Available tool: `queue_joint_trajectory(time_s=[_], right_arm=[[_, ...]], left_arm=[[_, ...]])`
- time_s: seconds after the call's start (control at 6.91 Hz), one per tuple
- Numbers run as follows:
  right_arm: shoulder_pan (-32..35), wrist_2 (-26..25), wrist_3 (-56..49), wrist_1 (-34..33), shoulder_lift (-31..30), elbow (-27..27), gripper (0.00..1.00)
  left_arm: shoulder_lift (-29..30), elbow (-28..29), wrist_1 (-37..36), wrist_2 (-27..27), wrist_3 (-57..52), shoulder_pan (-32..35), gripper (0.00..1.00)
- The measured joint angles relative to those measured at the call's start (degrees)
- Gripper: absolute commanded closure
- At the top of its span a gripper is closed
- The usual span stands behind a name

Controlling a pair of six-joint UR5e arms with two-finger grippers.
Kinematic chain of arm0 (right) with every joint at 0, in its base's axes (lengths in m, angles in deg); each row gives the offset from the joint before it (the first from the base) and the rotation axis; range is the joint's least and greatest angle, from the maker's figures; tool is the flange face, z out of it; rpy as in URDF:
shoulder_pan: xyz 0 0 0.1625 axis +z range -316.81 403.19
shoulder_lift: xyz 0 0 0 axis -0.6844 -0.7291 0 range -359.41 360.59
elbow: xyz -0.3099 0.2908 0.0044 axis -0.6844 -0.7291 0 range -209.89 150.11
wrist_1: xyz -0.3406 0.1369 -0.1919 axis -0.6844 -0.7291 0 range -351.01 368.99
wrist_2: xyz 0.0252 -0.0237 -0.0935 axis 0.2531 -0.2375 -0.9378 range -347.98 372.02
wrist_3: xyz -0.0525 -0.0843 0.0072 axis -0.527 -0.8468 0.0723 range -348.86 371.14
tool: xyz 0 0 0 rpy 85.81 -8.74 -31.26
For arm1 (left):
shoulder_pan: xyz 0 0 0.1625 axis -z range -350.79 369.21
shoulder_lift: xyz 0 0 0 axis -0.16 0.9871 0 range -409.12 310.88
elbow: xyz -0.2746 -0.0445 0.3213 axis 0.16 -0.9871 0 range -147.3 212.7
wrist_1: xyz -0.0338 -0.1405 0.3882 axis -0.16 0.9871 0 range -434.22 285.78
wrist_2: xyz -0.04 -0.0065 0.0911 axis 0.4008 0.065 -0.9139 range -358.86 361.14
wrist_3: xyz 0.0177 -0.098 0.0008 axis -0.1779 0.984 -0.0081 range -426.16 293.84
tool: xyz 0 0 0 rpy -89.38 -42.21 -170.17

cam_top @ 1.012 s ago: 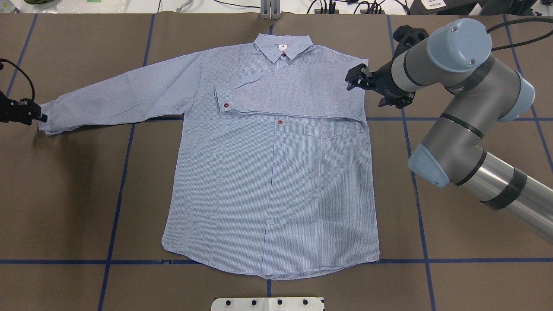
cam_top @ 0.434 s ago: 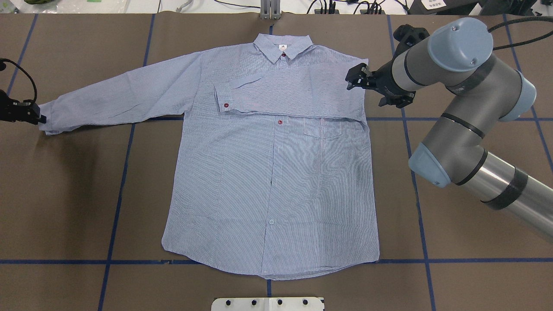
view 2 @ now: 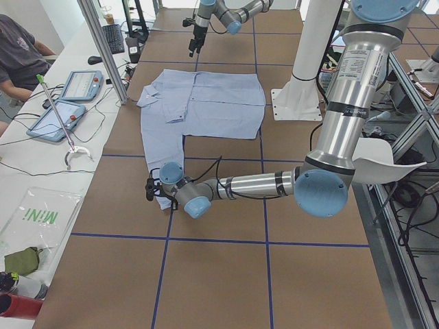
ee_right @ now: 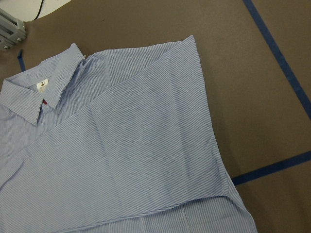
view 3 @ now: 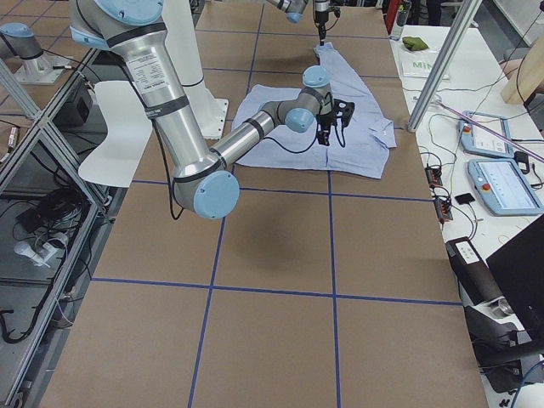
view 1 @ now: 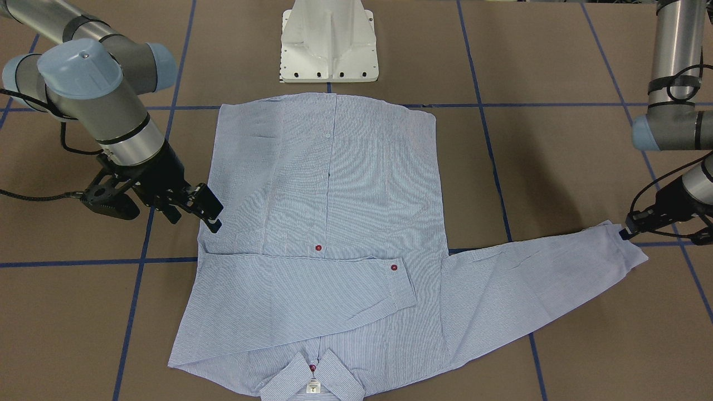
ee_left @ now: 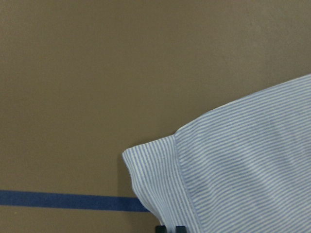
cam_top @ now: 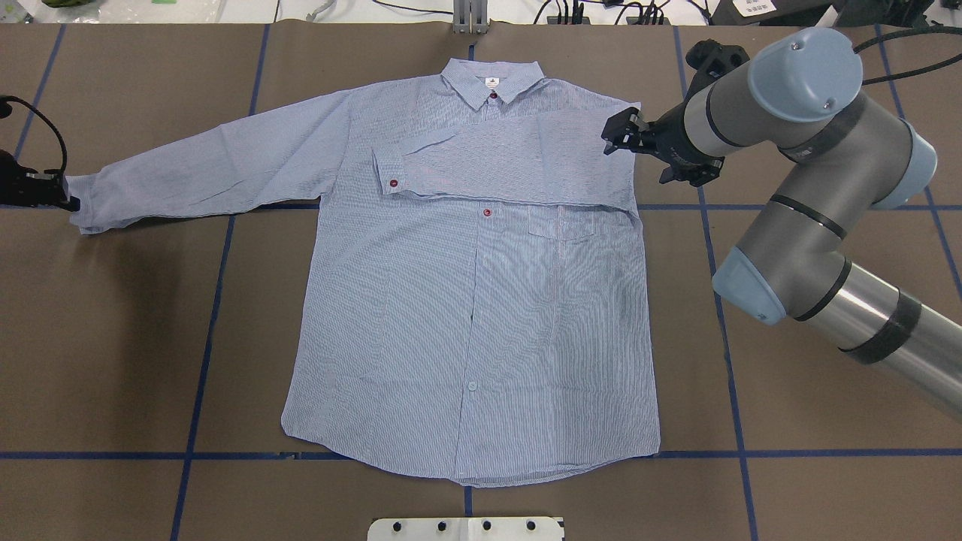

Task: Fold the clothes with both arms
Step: 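Grasp the cuff of the other sleeve with the left gripper while the right gripper withdraws, then carry the sleeve with the left gripper across the shirt toward the collar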

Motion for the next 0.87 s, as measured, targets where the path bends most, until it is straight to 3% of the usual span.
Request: queue_joint_trajectory(time_s=[0.43,0.87], right_arm=[[1.3,1.1,-0.6,0.1,-4.8,3.8,0.00],[5.3,1.4,-6.3,0.5,-15.5,10.6,0.00]], left_arm=[[5.4,-10.9,-3.5,0.1,16.3,-2.0,1.00],[20.6,-12.8,-5.0,-5.7,41.0,-14.7,1.00]])
